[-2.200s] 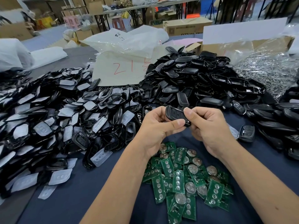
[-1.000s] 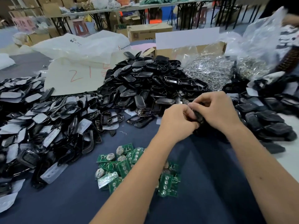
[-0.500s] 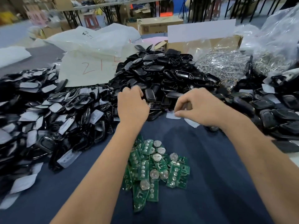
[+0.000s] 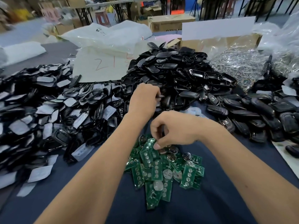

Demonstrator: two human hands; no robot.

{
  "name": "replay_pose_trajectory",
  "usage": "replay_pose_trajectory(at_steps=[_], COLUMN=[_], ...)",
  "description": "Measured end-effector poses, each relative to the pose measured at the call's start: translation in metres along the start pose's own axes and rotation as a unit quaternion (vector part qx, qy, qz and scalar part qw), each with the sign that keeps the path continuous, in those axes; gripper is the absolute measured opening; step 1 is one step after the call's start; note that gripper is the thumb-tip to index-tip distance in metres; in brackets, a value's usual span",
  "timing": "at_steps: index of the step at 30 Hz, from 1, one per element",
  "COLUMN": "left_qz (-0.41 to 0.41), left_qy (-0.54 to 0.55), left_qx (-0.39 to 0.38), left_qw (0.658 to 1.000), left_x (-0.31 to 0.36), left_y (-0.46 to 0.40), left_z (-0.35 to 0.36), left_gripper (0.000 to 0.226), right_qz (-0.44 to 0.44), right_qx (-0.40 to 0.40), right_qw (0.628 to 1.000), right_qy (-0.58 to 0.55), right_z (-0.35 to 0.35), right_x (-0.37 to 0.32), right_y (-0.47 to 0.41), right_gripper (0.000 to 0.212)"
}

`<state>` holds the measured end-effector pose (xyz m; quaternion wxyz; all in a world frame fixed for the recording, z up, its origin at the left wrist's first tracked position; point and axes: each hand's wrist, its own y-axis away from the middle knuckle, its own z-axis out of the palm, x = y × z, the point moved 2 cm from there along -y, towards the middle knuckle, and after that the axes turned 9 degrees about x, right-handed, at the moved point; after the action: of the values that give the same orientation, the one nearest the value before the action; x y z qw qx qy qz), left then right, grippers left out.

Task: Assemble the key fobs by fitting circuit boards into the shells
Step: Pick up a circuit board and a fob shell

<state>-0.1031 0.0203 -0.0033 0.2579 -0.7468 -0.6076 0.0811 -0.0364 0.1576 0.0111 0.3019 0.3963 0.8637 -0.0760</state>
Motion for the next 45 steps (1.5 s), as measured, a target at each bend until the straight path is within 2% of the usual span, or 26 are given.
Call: replay_pose_trajectory(at_steps=[1, 4, 7, 11, 13, 16, 19, 23, 25, 27, 32, 34, 39, 45], left_qz=[-0.009, -0.054, -0.134, -0.213, -0.224, -0.256, -0.313, -0.394, -0.420, -0.431, -0.418, -0.424, -0.453, -0.456], left_qy=[0.026, 0.080, 0.186, 0.313, 0.320, 0.306, 0.362, 0.476, 0.519, 0.542, 0.530, 0.533, 0.569, 0.569], left_qx=[0.017, 0.076, 0.121, 0.132, 0.126, 0.116, 0.103, 0.067, 0.054, 0.048, 0.031, 0.030, 0.007, -0.021], left_qw=[0.999, 0.992, 0.966, 0.916, 0.912, 0.910, 0.872, 0.783, 0.743, 0.720, 0.737, 0.731, 0.687, 0.683], left_x=[-0.001, -0.003, -0.008, -0.017, -0.021, -0.027, -0.027, -0.023, -0.019, -0.015, -0.005, -0.003, -0.002, -0.002], left_y=[0.002, 0.011, 0.023, 0.045, 0.056, 0.065, 0.071, 0.077, 0.076, 0.075, 0.077, 0.078, 0.076, 0.078], left_z=[-0.003, -0.014, -0.022, -0.026, -0.025, -0.022, -0.019, -0.012, -0.011, -0.011, -0.013, -0.015, -0.017, -0.020], left_gripper=[0.012, 0.026, 0.032, 0.010, 0.012, 0.005, 0.004, 0.009, 0.014, 0.018, 0.016, 0.013, 0.017, 0.020], right_qz=[0.001, 0.003, -0.025, -0.032, -0.032, -0.033, -0.018, 0.025, 0.025, 0.013, 0.031, 0.037, 0.038, 0.030], right_qx=[0.004, 0.011, 0.035, 0.038, 0.030, 0.033, 0.121, 0.269, 0.307, 0.343, 0.458, 0.470, 0.484, 0.486], right_qw=[1.000, 0.999, 0.997, 0.994, 0.992, 0.976, 0.933, 0.812, 0.769, 0.747, 0.756, 0.765, 0.779, 0.787], right_qy=[-0.021, -0.041, -0.057, -0.101, -0.119, -0.213, -0.340, -0.517, -0.560, -0.569, -0.468, -0.440, -0.397, -0.379], right_z=[0.001, 0.008, 0.014, 0.011, 0.011, 0.009, 0.005, 0.017, 0.021, 0.022, 0.029, 0.032, 0.034, 0.034], right_x=[0.000, -0.002, -0.007, -0.003, -0.001, 0.003, 0.014, 0.039, 0.048, 0.052, 0.053, 0.052, 0.048, 0.040], right_y=[0.000, -0.004, -0.008, -0.006, -0.006, -0.002, -0.003, -0.006, -0.007, -0.008, -0.010, -0.011, -0.012, -0.011], right_gripper=[0.020, 0.024, 0.016, 0.015, 0.017, 0.019, 0.010, 0.025, 0.029, 0.022, 0.009, 0.013, 0.015, 0.011])
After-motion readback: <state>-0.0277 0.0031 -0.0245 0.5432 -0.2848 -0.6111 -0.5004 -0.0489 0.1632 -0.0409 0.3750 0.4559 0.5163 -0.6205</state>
